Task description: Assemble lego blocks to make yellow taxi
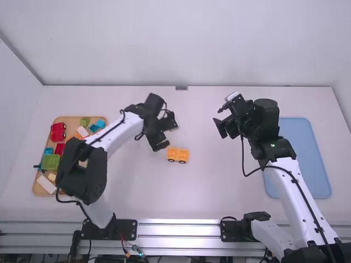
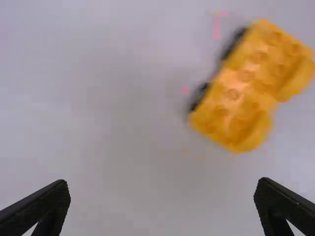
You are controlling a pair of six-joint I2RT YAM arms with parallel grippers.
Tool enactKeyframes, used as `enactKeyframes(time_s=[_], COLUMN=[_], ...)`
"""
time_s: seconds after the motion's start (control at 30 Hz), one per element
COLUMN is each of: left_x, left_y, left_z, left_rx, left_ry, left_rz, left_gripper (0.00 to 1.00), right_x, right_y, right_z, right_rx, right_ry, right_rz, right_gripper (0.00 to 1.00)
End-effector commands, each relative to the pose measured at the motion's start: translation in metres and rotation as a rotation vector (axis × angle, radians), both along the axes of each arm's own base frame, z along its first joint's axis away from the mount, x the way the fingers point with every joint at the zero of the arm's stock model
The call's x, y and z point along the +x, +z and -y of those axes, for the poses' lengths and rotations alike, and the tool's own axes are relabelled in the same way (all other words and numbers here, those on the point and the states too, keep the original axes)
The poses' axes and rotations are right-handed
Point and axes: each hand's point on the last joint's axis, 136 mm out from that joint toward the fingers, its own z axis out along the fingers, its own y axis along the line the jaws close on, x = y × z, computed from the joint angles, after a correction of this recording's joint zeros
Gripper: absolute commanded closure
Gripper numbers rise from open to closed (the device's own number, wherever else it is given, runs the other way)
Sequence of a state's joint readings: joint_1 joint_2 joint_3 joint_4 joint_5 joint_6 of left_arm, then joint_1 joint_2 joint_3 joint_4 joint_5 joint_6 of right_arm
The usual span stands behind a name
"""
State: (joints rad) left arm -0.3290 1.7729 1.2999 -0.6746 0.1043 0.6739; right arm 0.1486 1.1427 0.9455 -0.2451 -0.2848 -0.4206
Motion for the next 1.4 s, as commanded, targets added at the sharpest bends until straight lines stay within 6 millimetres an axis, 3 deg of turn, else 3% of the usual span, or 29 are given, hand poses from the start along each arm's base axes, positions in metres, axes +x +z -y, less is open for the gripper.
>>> enactKeyframes(time_s=[0.0,0.13,0.17,0.23,0.3,0.43,0.53,0.67,1.0,1.2,1.37], left_x=[0.019,0.043,0.043,0.037,0.030,0.025,0.019,-0.003,-0.003,0.004,0.008], left_y=[0.024,0.037,0.038,0.037,0.035,0.032,0.031,0.023,0.005,-0.012,-0.023], left_z=[-0.033,-0.112,-0.135,-0.163,-0.185,-0.222,-0.231,-0.257,-0.271,-0.274,-0.275], left_rx=[-0.087,-0.194,-0.220,-0.245,-0.275,-0.322,-0.401,-0.363,-0.234,-0.225,-0.255], left_ry=[0.289,0.910,1.090,1.304,1.467,1.602,1.715,1.913,2.063,2.192,2.223], left_rz=[0.024,0.036,0.027,0.006,-0.019,-0.022,-0.080,-0.121,-0.232,-0.247,-0.227], left_gripper=[0.01,0.01,0.01,0.01,0.01,0.01,0.01,0.01,0.01,0.14,0.14], right_x=[0.004,0.004,0.004,0.005,0.005,0.005,0.005,0.005,0.007,0.003,0.002], right_y=[0.015,0.015,0.015,0.016,0.016,0.015,0.015,0.016,0.021,0.022,0.024], right_z=[-0.003,-0.003,-0.003,-0.003,-0.003,-0.003,-0.003,-0.003,-0.007,-0.021,-0.027], right_rx=[0.012,0.011,0.012,0.012,0.012,0.012,0.012,0.025,0.077,0.072,0.075], right_ry=[0.006,0.006,0.006,0.006,0.006,0.008,0.007,-0.002,-0.021,0.016,0.033], right_rz=[0.029,0.029,0.029,0.031,0.032,0.031,0.031,0.025,0.024,0.029,0.039], right_gripper=[0.02,0.02,0.02,0.01,0.01,0.02,0.01,0.02,0.01,0.02,0.01])
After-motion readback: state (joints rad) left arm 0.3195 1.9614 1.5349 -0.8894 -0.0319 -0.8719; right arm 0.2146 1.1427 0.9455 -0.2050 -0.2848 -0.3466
